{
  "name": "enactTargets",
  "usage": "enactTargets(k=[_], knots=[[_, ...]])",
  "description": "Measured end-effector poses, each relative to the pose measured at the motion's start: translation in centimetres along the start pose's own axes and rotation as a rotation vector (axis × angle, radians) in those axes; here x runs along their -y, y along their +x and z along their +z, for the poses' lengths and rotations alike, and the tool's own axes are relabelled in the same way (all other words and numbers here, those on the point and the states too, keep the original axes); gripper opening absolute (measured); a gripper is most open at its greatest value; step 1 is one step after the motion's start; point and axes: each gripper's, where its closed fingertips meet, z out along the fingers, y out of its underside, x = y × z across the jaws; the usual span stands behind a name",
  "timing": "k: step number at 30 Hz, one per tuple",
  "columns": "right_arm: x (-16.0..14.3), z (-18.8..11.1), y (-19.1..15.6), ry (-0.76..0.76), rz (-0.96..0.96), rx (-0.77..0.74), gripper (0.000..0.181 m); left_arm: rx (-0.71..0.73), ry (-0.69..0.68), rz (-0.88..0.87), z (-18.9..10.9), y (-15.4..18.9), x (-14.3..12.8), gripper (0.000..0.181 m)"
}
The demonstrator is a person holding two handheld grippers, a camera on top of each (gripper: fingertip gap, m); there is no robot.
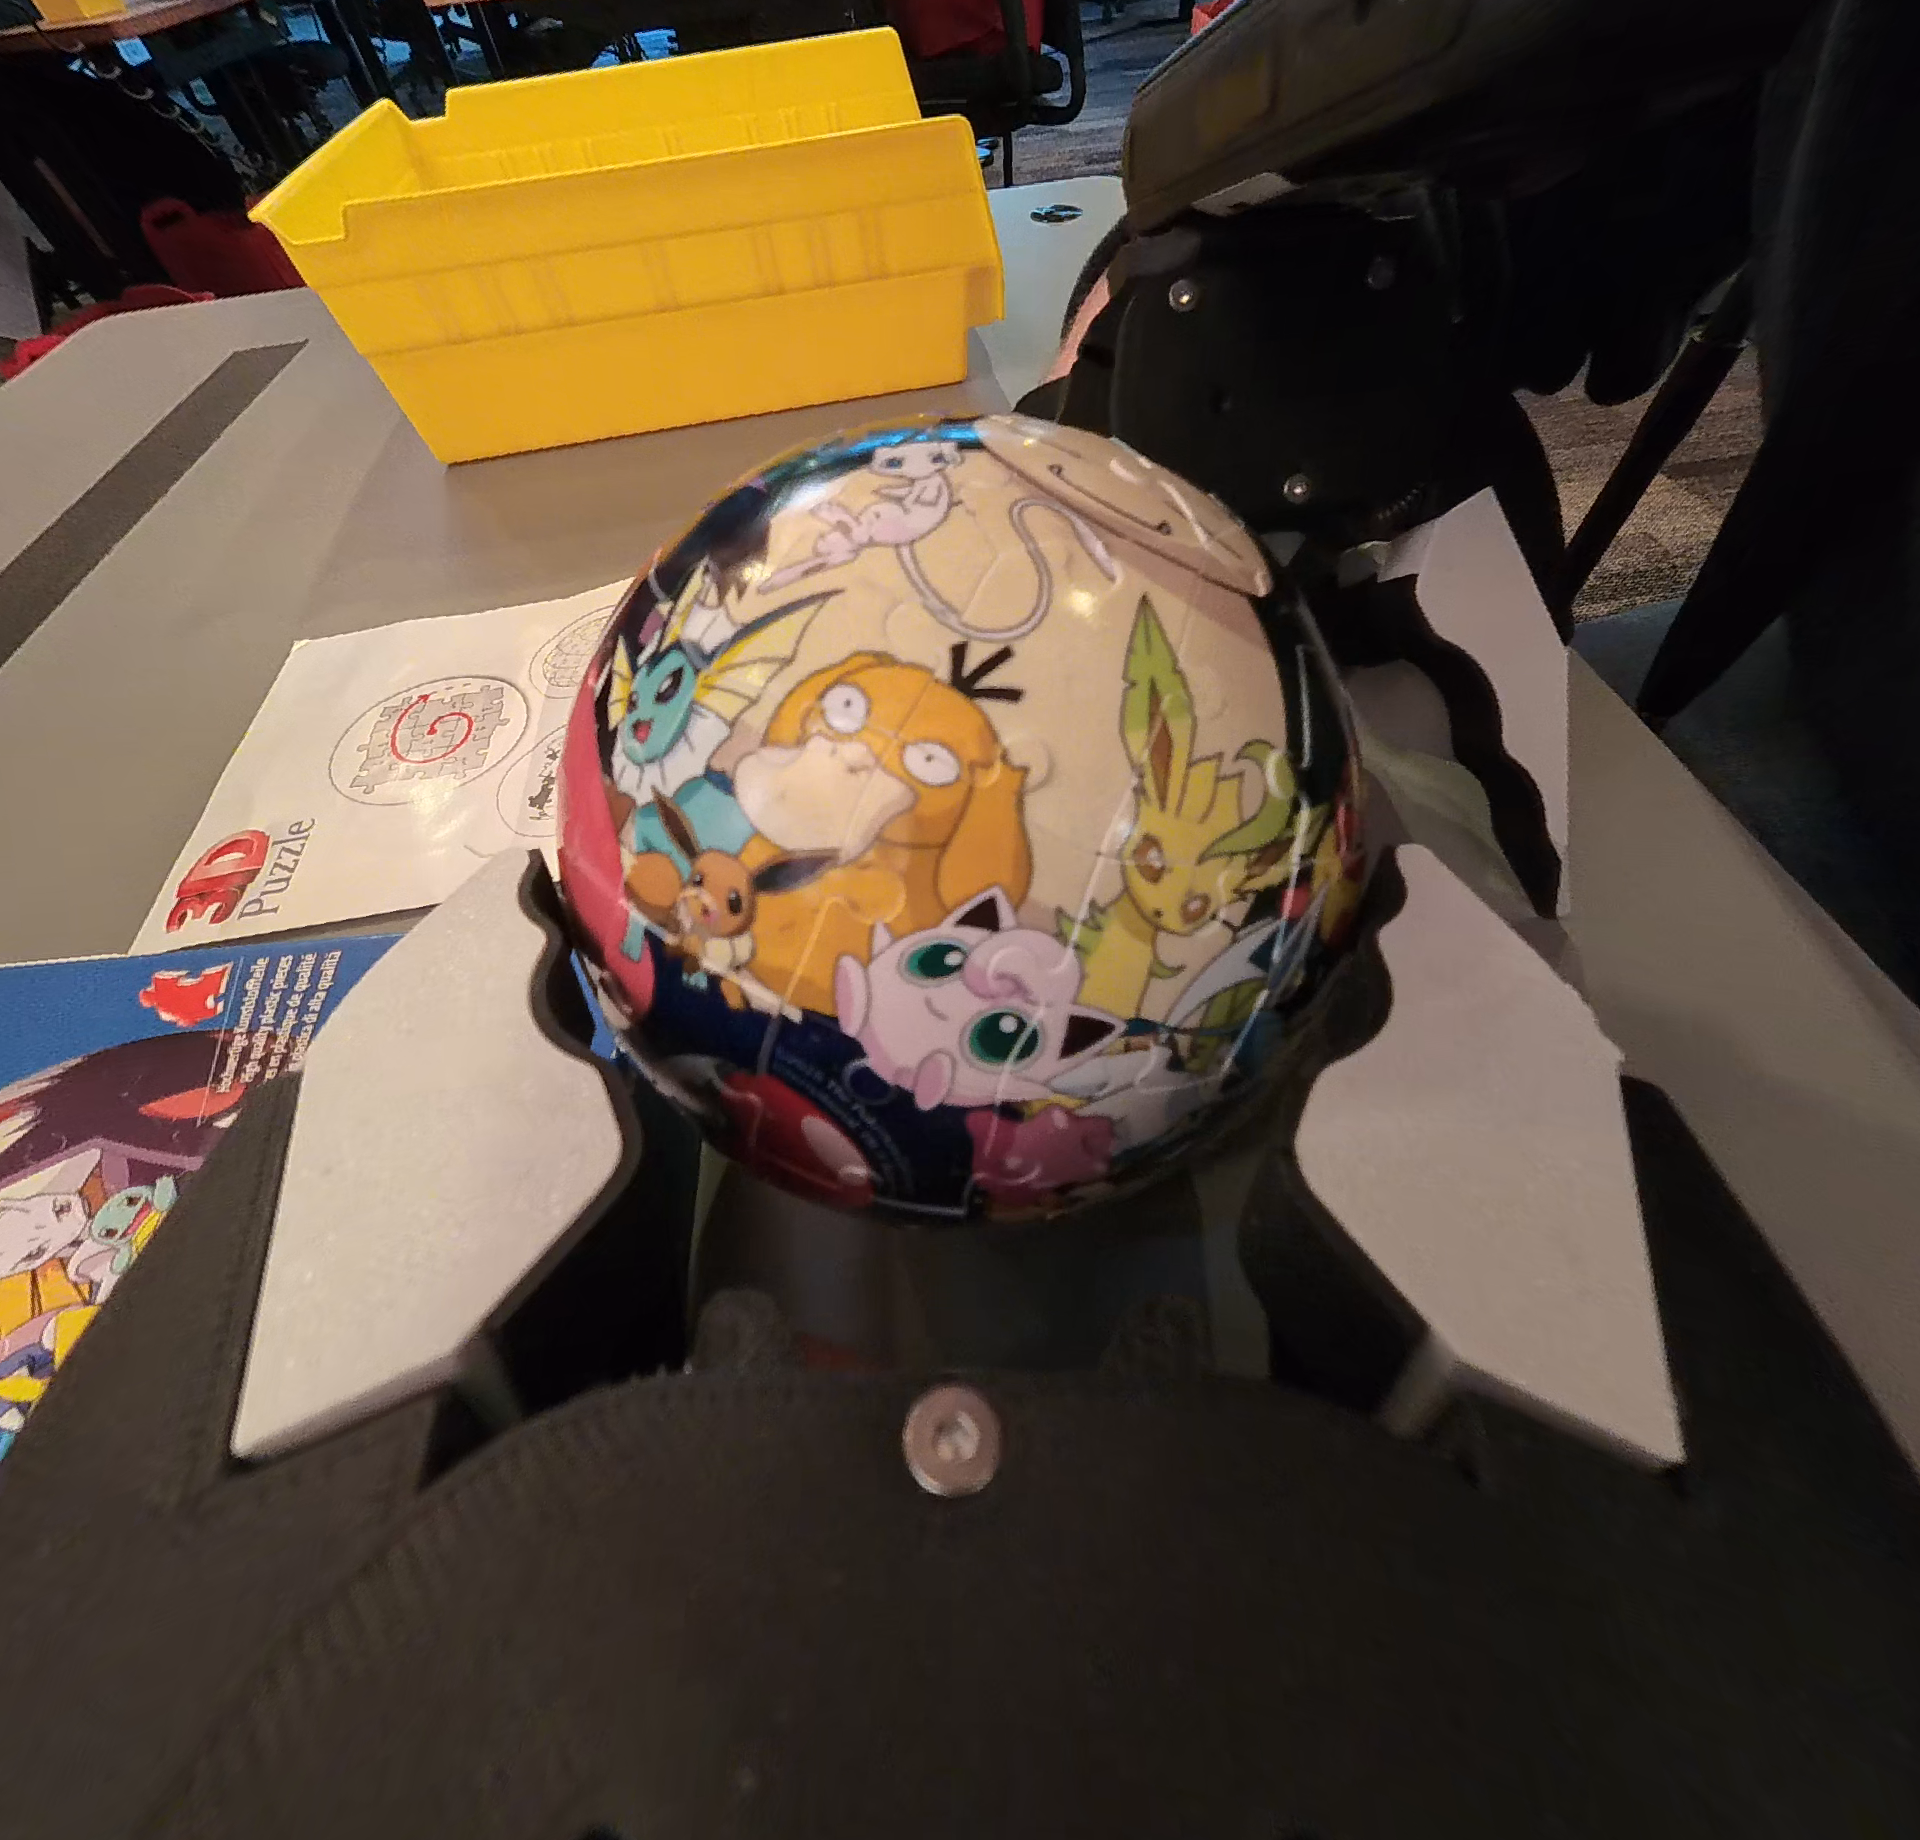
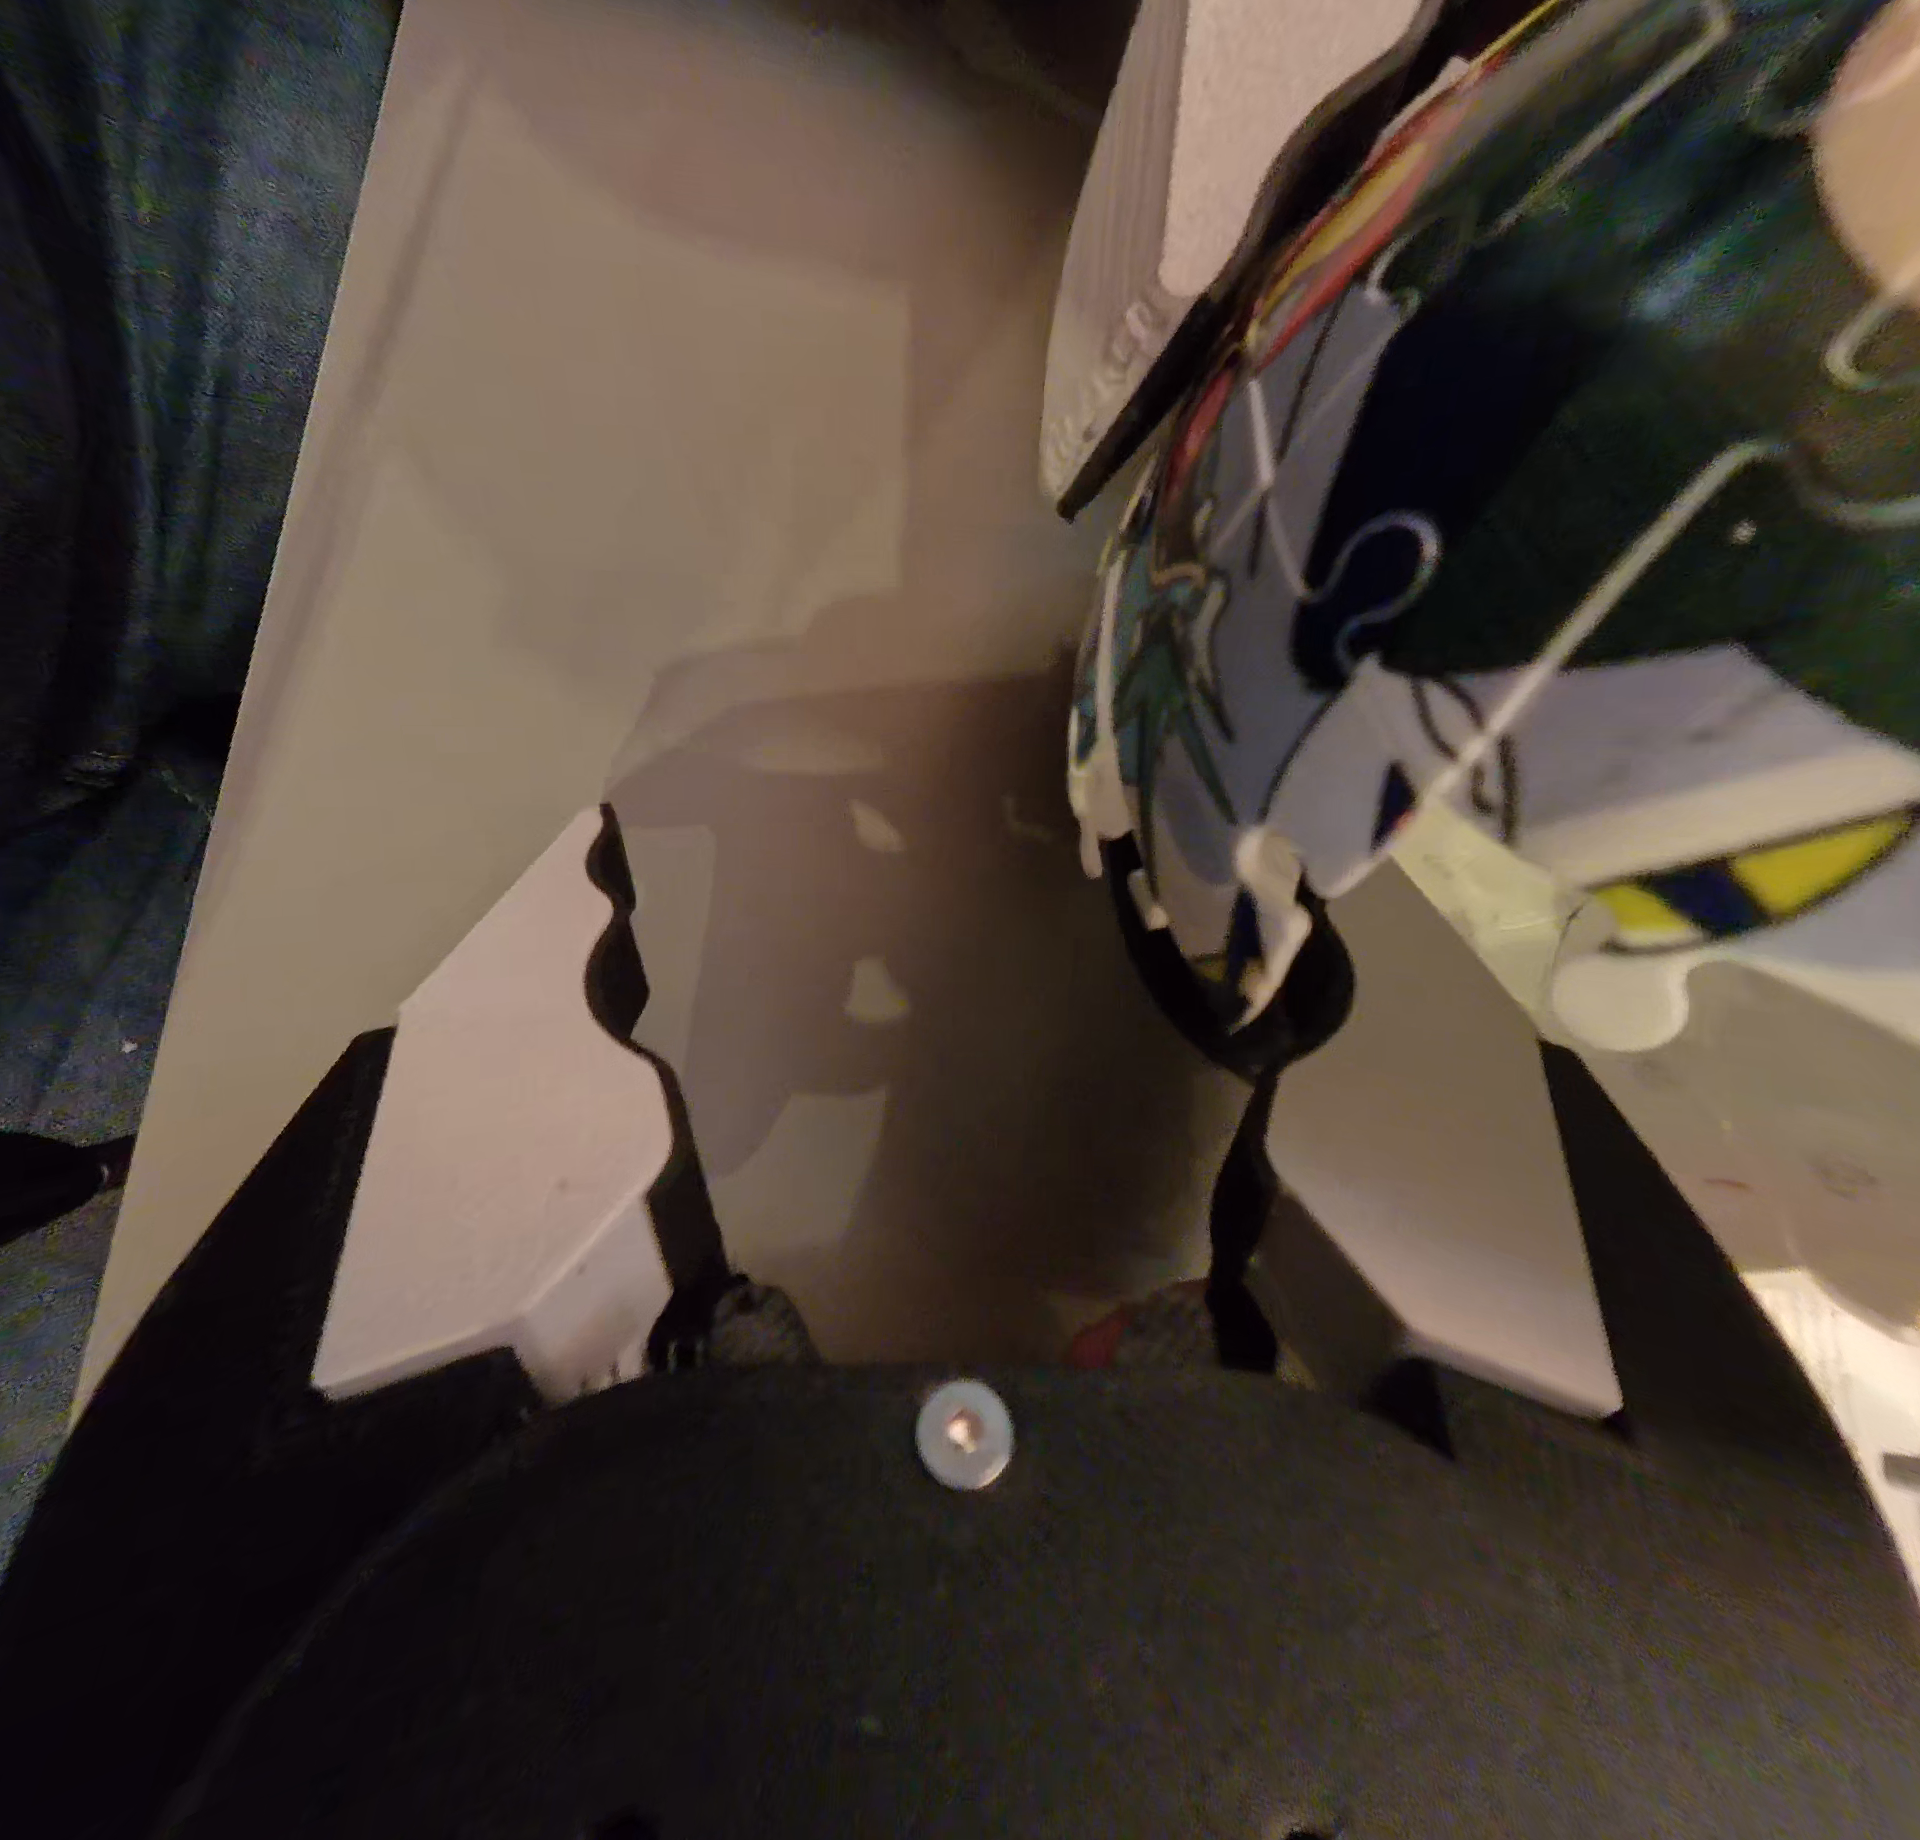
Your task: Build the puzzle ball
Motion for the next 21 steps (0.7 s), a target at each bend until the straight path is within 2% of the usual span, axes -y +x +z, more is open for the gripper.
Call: enactTargets(k=[15, 21], knots=[[-0.12, 0.0, -0.1, 0.007, -0.032, 0.03, 0.123, -0.01, 0.005, -0.016, 0.0, -0.01, 0.08, 0.138], [-0.15, 0.04, 0.08, 0.006, -0.023, 0.034, 0.116, -0.026, 0.009, -0.028, -0.01, 0.05, 0.12, 0.138]])
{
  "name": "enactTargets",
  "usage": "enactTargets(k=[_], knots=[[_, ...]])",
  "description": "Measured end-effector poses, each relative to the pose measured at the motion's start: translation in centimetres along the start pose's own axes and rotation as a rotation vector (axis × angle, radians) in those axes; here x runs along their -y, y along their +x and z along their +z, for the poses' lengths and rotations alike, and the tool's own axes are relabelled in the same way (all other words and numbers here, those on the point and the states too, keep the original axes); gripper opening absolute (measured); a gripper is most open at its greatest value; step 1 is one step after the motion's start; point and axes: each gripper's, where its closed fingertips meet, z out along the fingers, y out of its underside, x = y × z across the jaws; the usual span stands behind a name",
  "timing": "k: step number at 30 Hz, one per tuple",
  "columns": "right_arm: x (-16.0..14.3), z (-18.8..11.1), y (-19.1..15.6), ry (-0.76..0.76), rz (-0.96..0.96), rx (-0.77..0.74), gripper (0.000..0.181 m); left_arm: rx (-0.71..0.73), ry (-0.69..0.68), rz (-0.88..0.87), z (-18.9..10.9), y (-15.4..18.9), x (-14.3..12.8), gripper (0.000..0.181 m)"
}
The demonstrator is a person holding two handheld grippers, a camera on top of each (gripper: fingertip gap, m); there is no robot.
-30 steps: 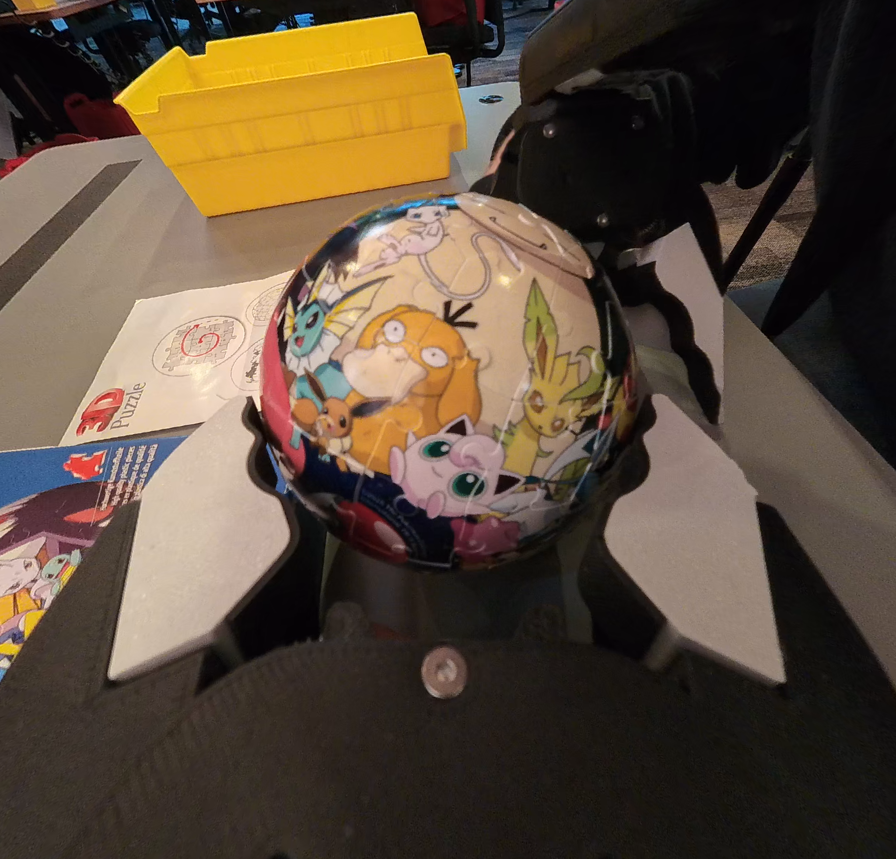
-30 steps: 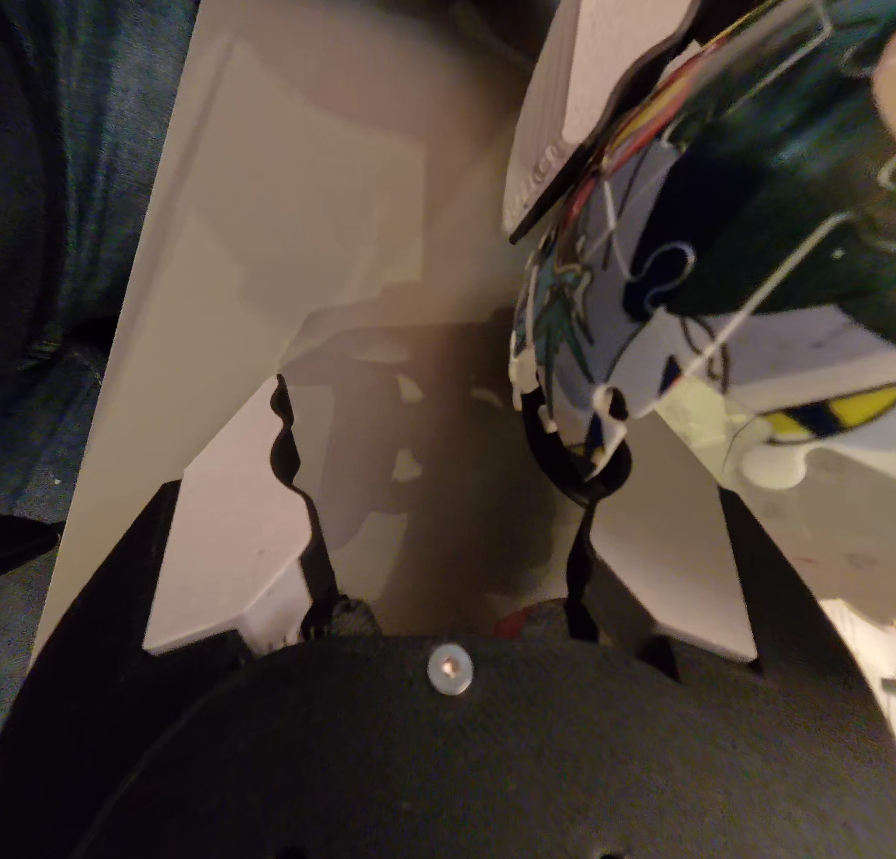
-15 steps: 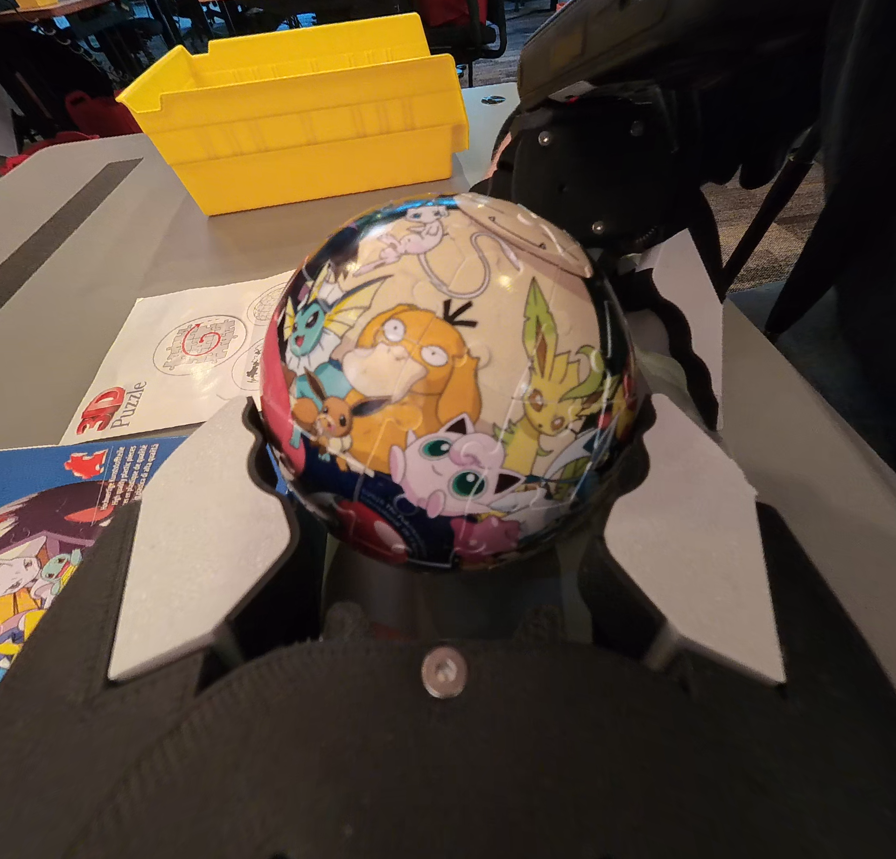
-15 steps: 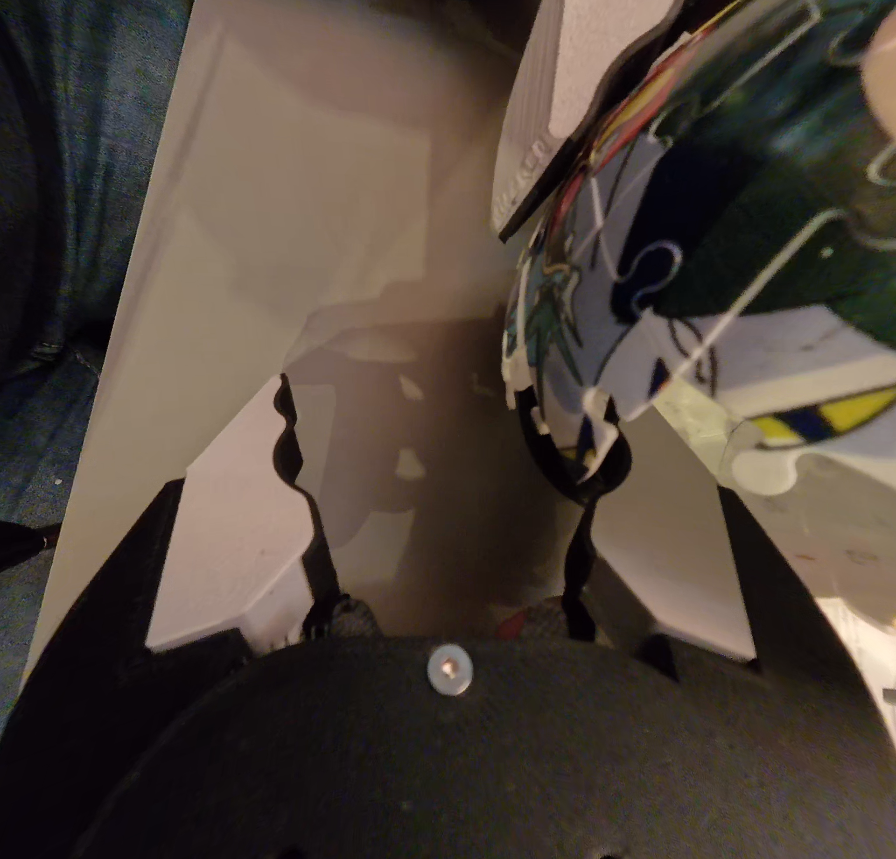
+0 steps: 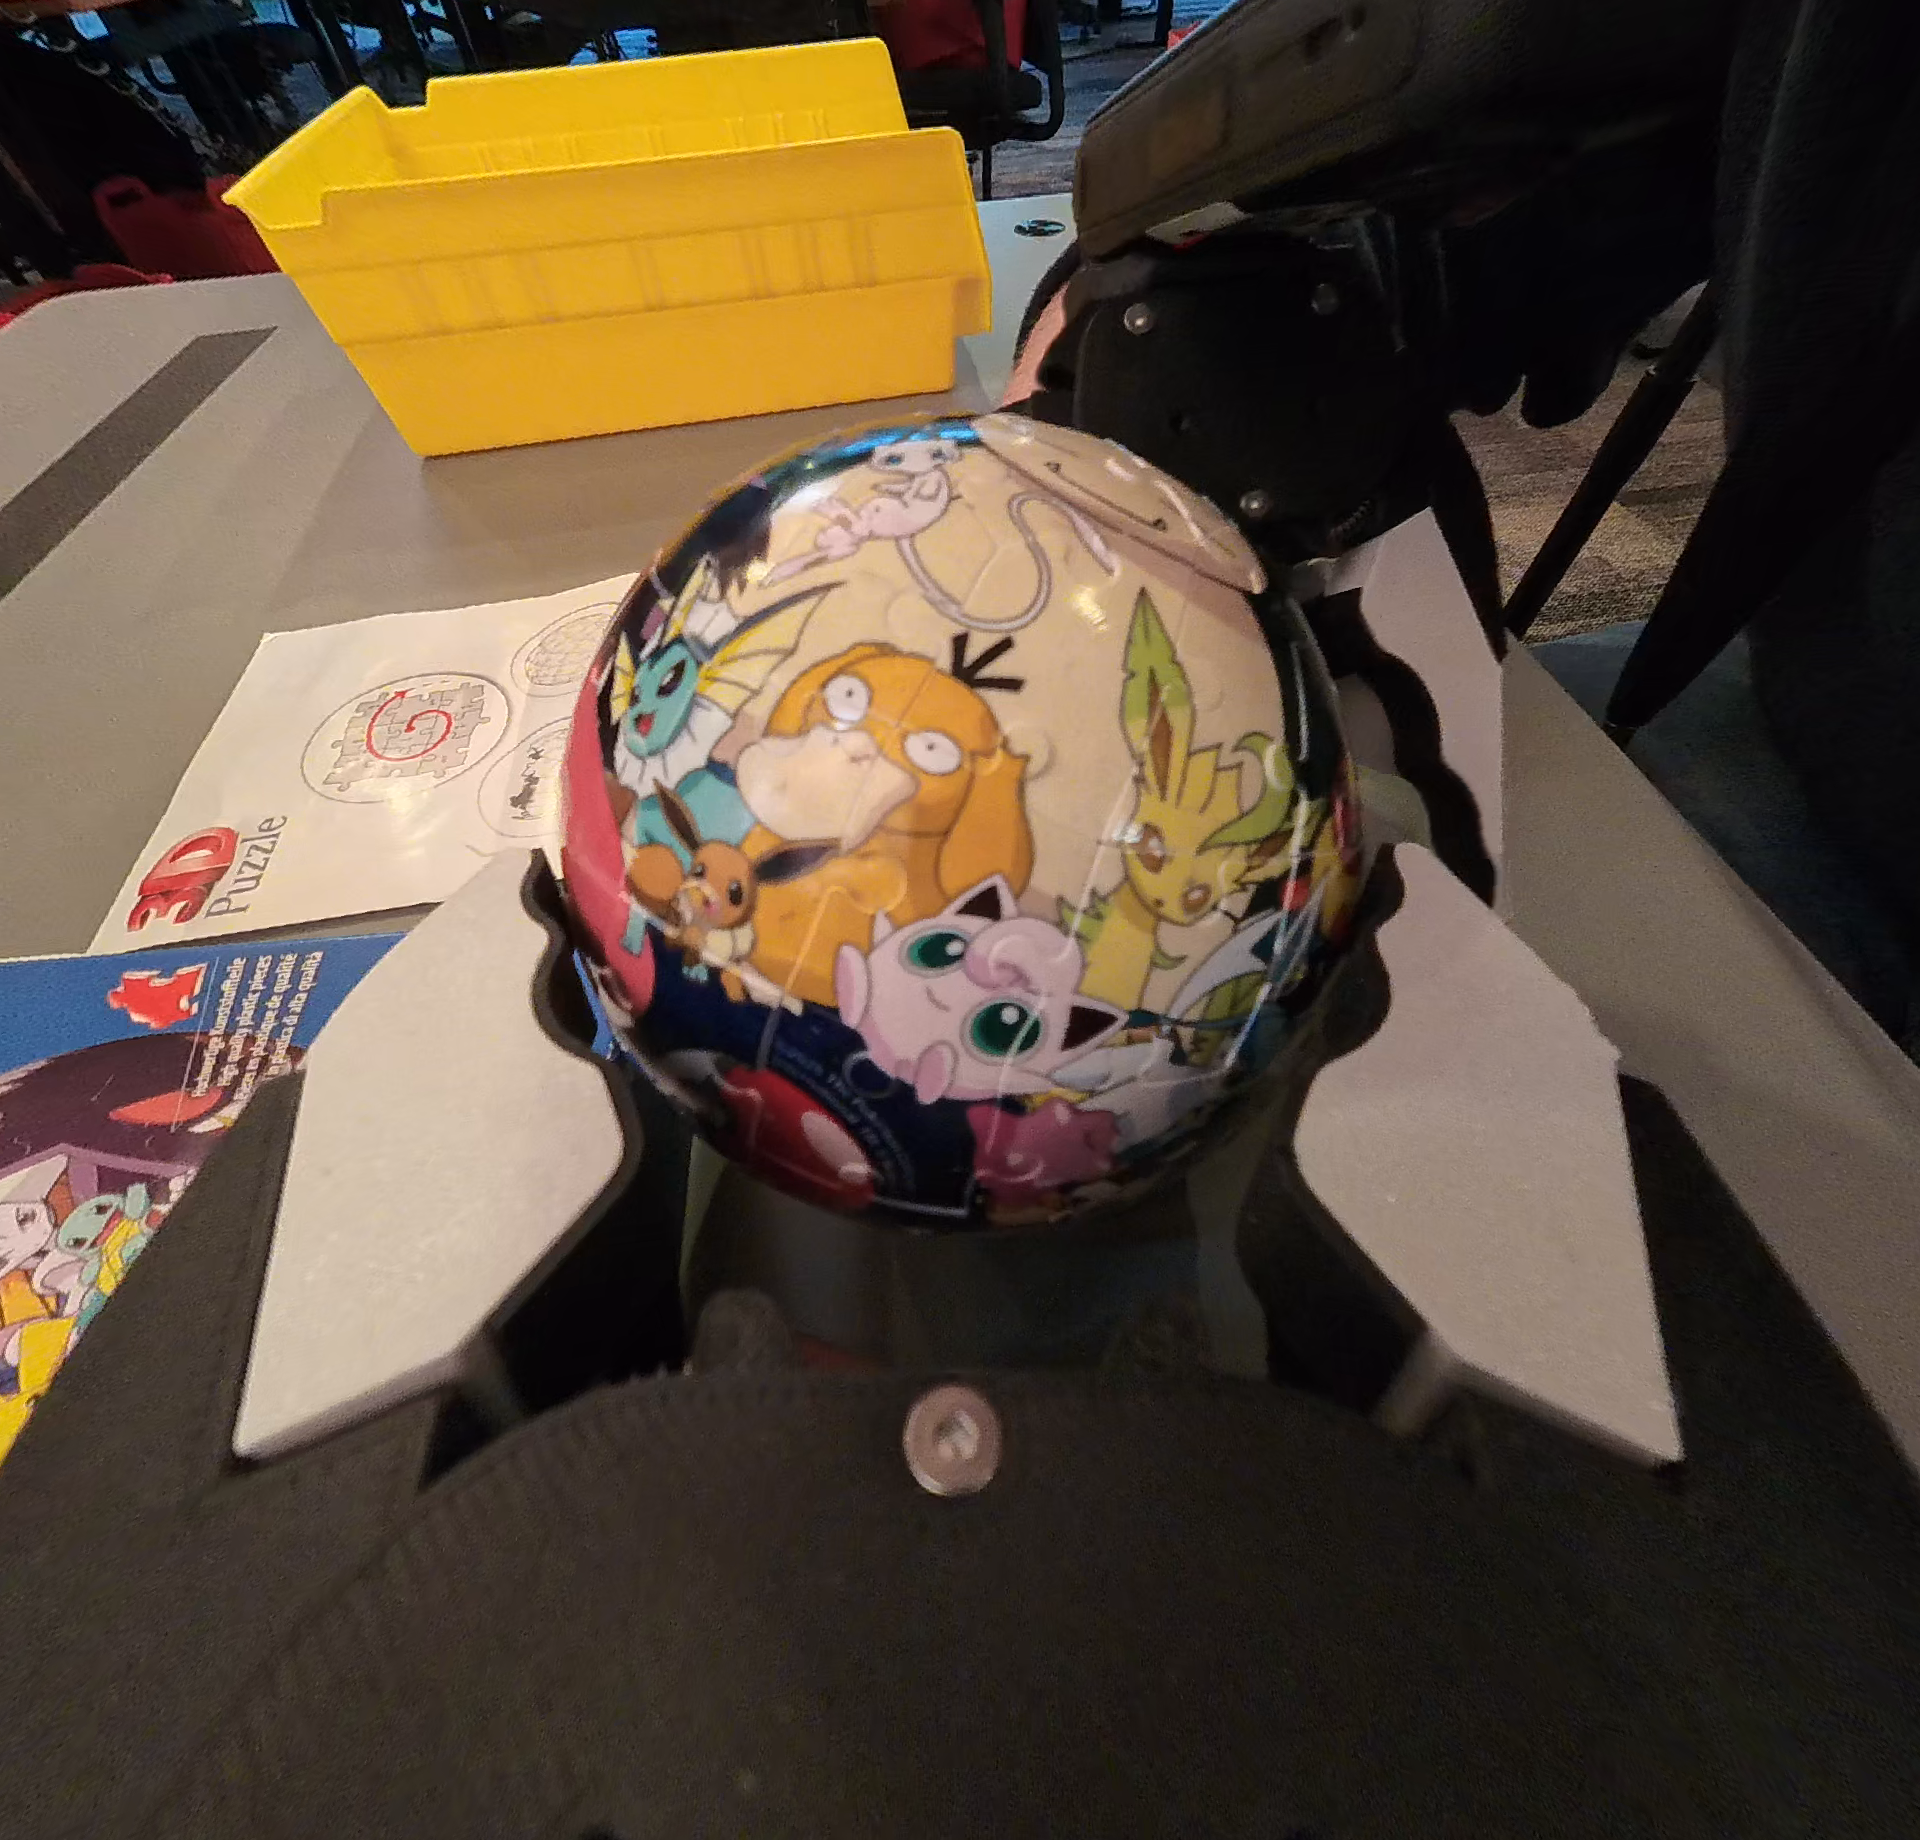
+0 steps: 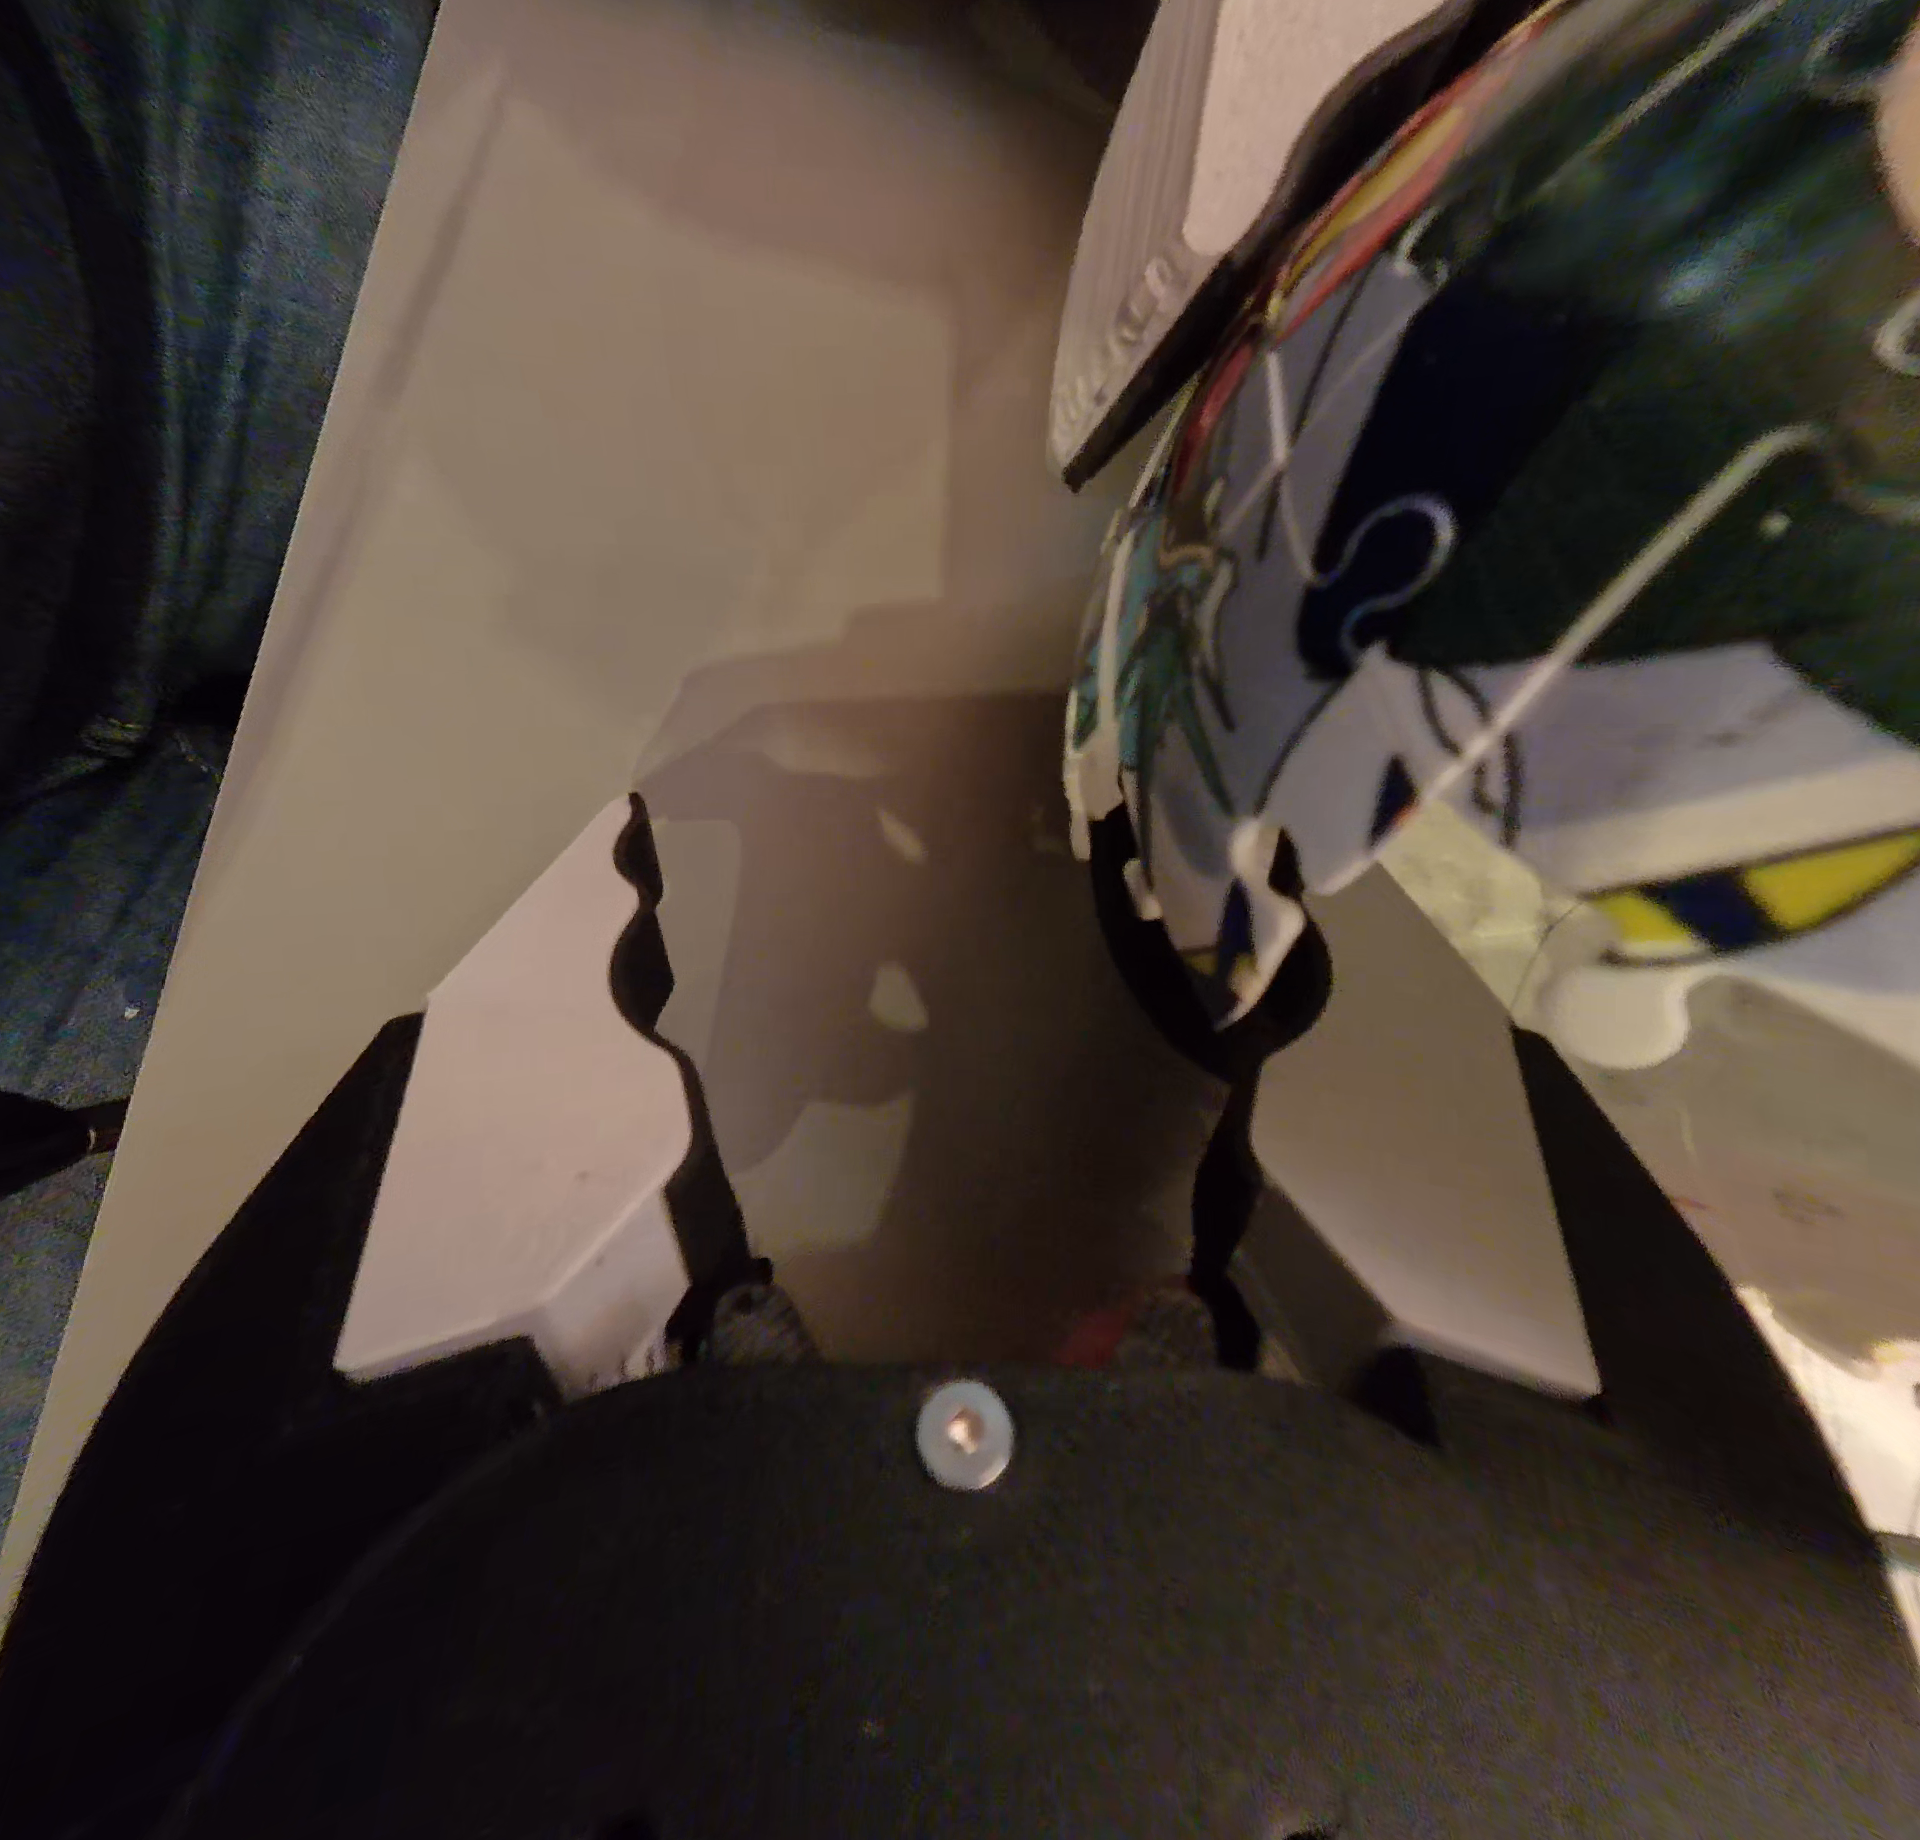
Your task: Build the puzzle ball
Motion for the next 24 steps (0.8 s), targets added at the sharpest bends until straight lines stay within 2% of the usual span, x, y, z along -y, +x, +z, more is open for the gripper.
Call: enactTargets(k=[5, 9, 16, 19, 24], knots=[[0.0, -0.1, 0.0, 0.003, -0.007, 0.006, 0.115, -0.002, 0.0, 0.0, 0.0, 0.0, 0.0, 0.138], [0.5, -1.5, -1.0, 0.061, 0.036, 0.033, 0.113, -0.002, -0.013, 0.006, 0.1, 0.1, -0.1, 0.138], [-0.5, -5.1, -0.8, 0.134, 0.134, -0.076, 0.109, 0.009, -0.014, 0.006, 0.1, 0.0, -0.2, 0.138], [-1.9, -5.9, -0.7, 0.13, 0.195, -0.12, 0.106, 0.011, -0.015, 0.005, 0.1, -0.1, -0.2, 0.138], [-2.7, -7.5, -0.9, 0.167, 0.265, -0.2, 0.103, 0.019, -0.022, 0.01, 0.1, 0.0, -0.2, 0.138]])
